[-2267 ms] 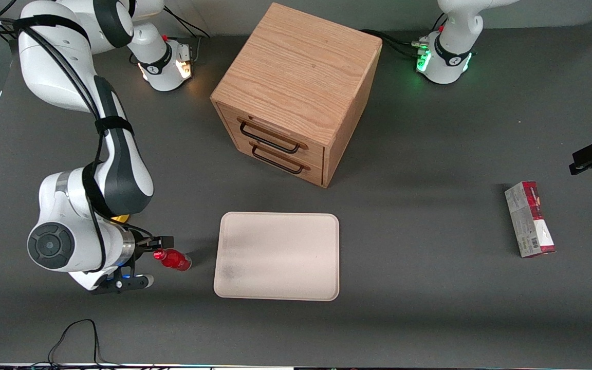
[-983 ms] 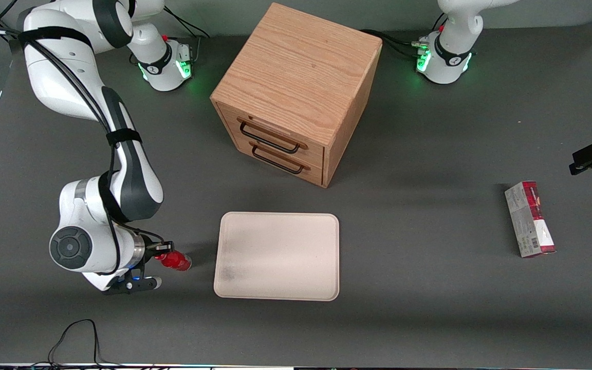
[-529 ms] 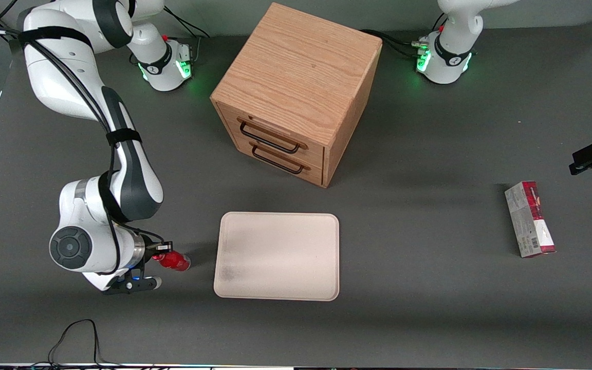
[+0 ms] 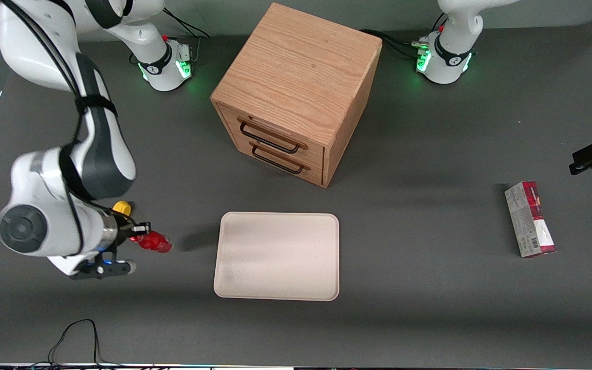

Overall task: Place coke bottle on tray
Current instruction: 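Lift the bottle and carry it toward the white tray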

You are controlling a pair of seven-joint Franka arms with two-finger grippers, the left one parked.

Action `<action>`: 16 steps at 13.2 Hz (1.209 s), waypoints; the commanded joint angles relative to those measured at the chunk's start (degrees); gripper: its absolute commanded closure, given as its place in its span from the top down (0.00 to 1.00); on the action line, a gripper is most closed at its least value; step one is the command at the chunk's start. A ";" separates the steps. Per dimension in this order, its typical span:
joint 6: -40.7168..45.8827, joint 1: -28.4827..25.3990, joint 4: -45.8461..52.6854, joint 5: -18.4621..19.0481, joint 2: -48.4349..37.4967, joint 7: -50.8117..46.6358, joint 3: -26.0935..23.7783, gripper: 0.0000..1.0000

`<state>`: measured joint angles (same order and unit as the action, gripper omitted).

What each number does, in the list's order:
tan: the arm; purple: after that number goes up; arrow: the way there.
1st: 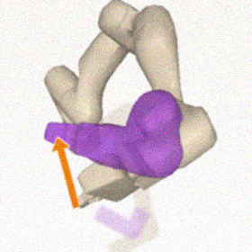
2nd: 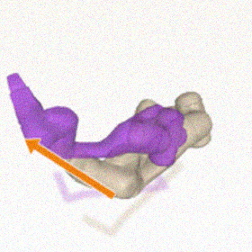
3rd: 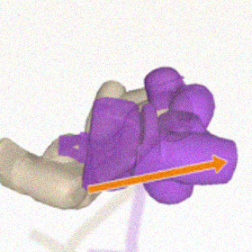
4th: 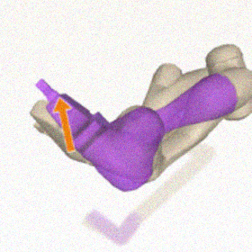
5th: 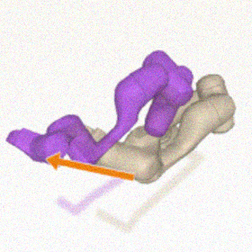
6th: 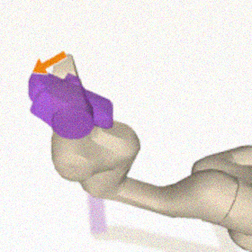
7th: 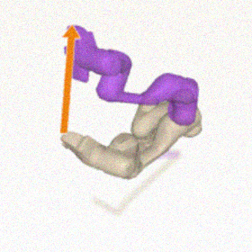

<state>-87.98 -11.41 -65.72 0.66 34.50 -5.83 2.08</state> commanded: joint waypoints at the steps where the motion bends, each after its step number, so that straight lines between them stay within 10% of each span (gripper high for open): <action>1: 5.87 -0.11 -0.20 -0.39 -4.61 0.03 0.29 0.00; 9: 14.94 -0.28 13.67 -0.57 -0.42 -5.76 -1.89 0.00; 16: 2.21 -3.79 14.75 -0.48 7.15 -24.47 -7.61 0.00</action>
<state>-84.60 -13.95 -54.47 0.58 39.34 -25.73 -5.18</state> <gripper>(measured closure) 0.696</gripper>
